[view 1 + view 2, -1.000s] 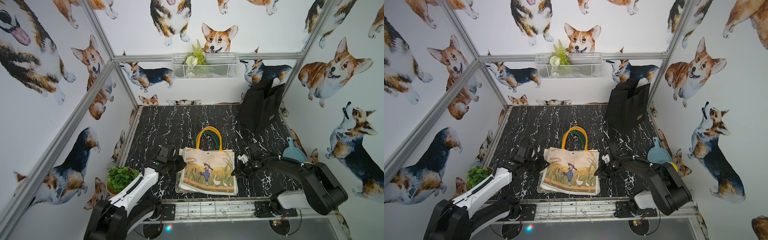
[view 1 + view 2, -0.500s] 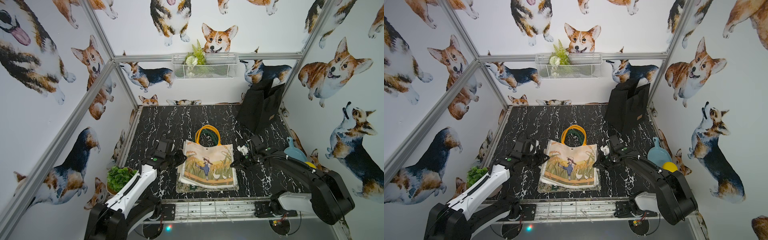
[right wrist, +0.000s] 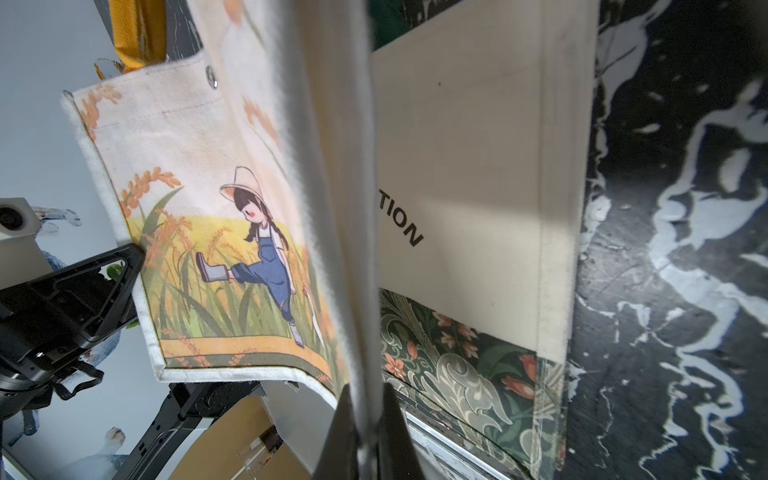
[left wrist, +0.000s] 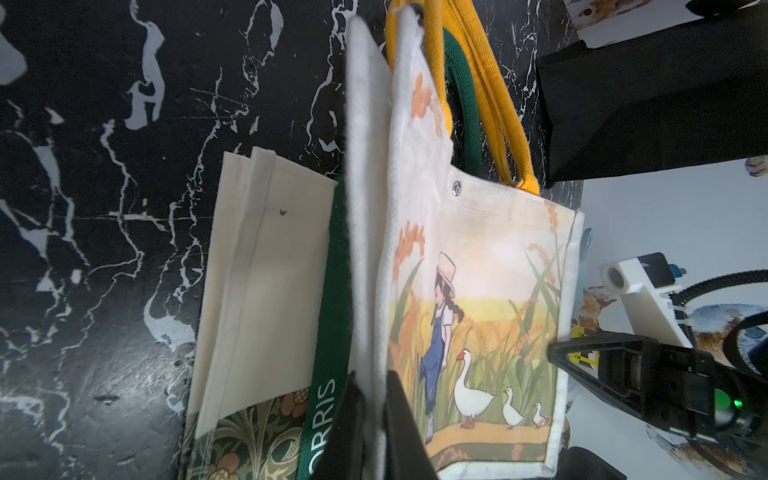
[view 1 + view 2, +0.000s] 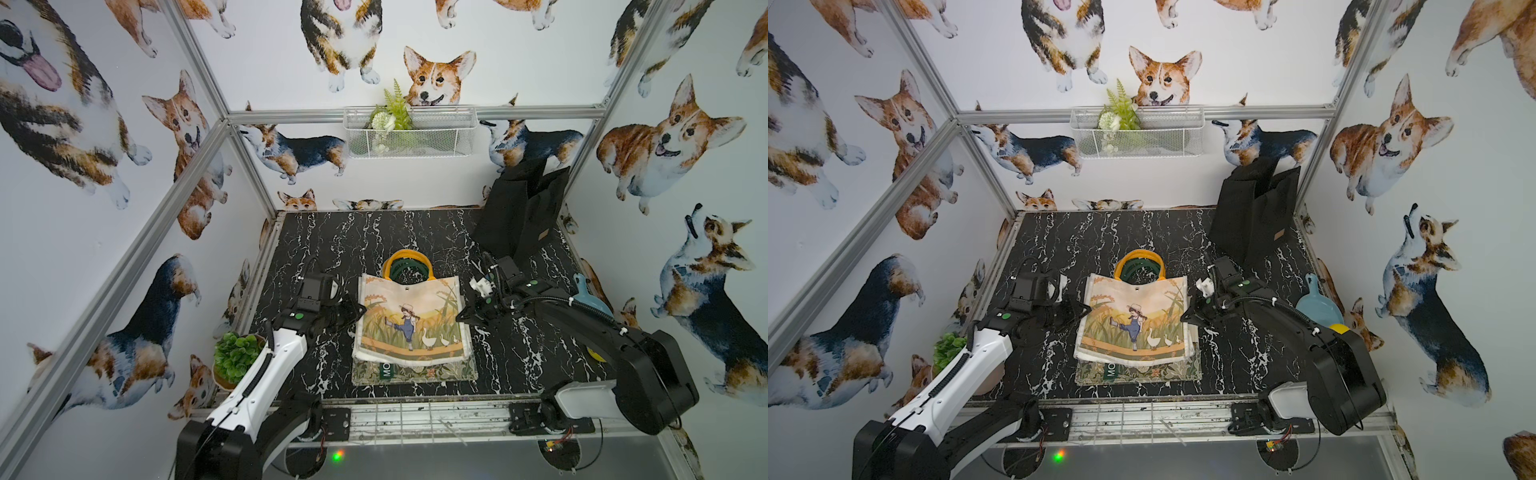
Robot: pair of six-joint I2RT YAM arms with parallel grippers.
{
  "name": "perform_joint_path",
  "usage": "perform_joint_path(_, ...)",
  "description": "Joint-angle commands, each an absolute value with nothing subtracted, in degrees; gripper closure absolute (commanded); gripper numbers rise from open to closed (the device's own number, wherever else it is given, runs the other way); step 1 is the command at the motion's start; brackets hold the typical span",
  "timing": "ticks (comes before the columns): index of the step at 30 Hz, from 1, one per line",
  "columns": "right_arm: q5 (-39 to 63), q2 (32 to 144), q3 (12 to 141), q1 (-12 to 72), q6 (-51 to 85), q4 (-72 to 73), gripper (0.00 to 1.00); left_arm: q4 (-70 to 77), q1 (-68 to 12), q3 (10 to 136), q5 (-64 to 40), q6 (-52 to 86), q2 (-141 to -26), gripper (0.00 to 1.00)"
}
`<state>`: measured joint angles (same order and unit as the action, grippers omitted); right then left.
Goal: Put away the canvas bag
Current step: Pick up the canvas bag from the center of the board, then place the canvas bag at the center of the board.
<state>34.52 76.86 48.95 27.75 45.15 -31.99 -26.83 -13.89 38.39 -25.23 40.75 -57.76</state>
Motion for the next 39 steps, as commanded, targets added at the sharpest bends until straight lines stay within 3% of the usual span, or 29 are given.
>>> perform_joint_path(1,34.4,75.6,48.7,27.7,45.5,-32.4,1.00,-28.3,-13.6,37.9,-27.6,40.2,-57.3,1.00)
perform_joint_path(14,35.5,74.0,40.0,28.3,48.2,-27.3,1.00,-25.2,-13.6,29.0,-27.5,43.7,-53.8,1.00)
perform_joint_path(39,33.7,77.1,37.8,28.4,46.8,-25.8,1.00,-22.3,-13.6,25.2,-27.3,43.8,-57.5,1.00)
